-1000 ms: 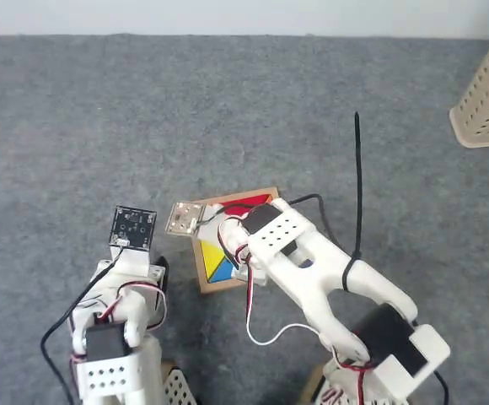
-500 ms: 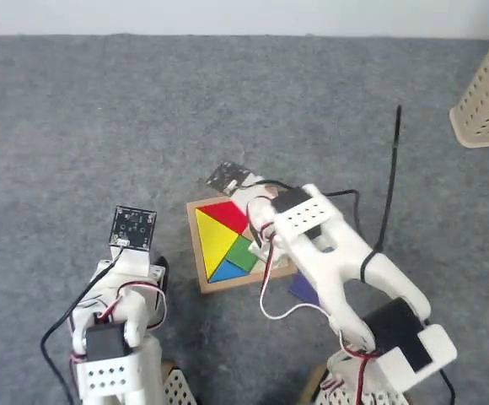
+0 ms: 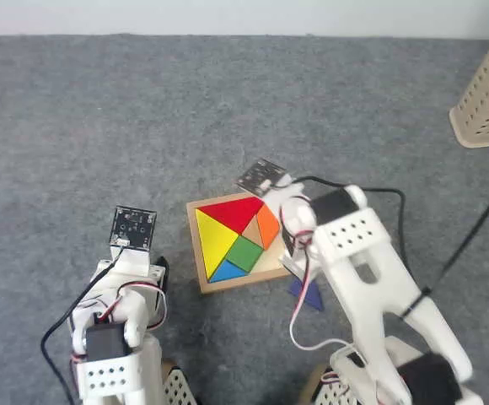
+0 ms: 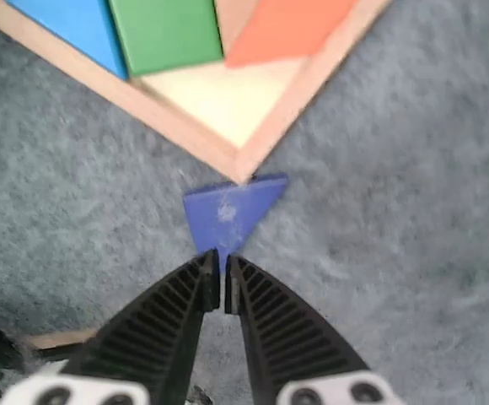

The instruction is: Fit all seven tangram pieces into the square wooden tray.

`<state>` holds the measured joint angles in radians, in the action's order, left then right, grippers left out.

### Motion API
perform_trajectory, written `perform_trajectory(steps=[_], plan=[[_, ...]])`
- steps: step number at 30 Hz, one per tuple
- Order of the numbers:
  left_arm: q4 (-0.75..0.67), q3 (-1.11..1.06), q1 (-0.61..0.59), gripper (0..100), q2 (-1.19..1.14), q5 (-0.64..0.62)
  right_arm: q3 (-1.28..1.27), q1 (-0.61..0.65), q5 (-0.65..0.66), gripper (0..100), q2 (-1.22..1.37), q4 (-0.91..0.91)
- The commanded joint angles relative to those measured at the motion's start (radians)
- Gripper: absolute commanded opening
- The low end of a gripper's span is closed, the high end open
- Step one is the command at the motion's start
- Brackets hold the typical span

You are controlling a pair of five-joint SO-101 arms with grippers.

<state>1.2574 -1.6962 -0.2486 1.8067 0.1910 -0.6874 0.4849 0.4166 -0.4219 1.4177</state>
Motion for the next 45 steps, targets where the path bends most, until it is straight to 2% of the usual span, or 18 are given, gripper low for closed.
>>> perform_trajectory(steps=[1, 5, 11, 16, 21, 30, 45], plan=[[0.006, 0.01, 0.003, 17, 0.018, 0.005, -0.14, -0.005, -0.015, 1.1, -0.044, -0.136], [0.006, 0.01, 0.005, 17, 0.018, 0.005, -0.203, 0.033, -0.193, 5.1, -0.021, -0.229], [0.006, 0.01, 0.005, 17, 0.018, 0.005, -0.203, 0.03, -0.391, 26.1, 0.022, -0.236], [0.006, 0.01, 0.005, 17, 0.018, 0.005, -0.203, 0.036, -0.511, 27.5, 0.091, -0.251], [0.006, 0.01, 0.005, 17, 0.018, 0.005, -0.203, 0.039, -0.525, 27.5, 0.136, -0.292], [0.006, 0.01, 0.005, 17, 0.018, 0.005, -0.219, 0.159, -0.526, 27.5, 0.148, -0.332], [0.006, 0.01, 0.005, 17, 0.018, 0.005, -0.259, 0.15, -0.517, 27.4, 0.139, -0.364]])
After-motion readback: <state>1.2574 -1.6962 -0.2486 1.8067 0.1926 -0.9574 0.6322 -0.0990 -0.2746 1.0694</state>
